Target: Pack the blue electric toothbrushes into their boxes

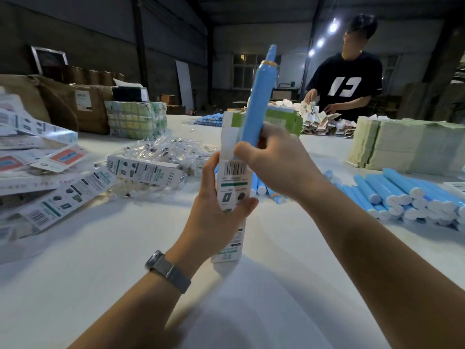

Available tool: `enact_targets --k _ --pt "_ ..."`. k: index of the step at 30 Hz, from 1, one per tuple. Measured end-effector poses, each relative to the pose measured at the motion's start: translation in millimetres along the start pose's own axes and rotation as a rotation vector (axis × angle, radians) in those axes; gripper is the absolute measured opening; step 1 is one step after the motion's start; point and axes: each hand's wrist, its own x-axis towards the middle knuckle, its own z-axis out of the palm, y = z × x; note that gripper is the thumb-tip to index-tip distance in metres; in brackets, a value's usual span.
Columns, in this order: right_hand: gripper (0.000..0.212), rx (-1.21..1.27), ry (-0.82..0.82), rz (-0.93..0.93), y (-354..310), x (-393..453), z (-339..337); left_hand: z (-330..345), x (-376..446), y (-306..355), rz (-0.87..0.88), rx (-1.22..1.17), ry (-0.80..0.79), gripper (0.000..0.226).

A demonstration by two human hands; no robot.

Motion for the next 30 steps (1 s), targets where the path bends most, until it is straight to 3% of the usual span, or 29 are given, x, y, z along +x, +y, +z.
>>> enact_targets --k 6,9,11,14,18,23,30 --pt "0.028 0.288 -0.099 0.067 6.1 0.0 3.5 1.3 0.7 -3.0 0.022 0.059 0.028 0.083" --pt "0.019 0.175 -0.019 -0.035 4.4 -3.2 7.2 1.5 1.2 -3.9 0.027 0.044 0.035 0.081" --pt "0.027 0.135 0.042 -0.068 1.2 -7.4 11.8 1.6 1.4 -4.0 0.023 0.038 0.034 0.079" --pt "0.022 0.174 0.1 -0.09 1.4 -8.9 15.4 1.6 1.4 -4.0 0.022 0.032 0.035 0.078" --pt "0.052 0.322 0.134 -0.034 1.6 -8.8 15.1 2.1 -0.1 -1.6 0.023 0.034 0.023 0.08" --pt "0.024 0.298 0.118 -0.057 4.9 -9.0 22.2 0.8 0.4 -0.1 0.012 0.005 0.023 0.079" --pt "0.044 0.386 0.075 -0.112 4.3 -10.3 25.9 -11.1 4.9 2.2 0.079 0.09 0.013 0.073"
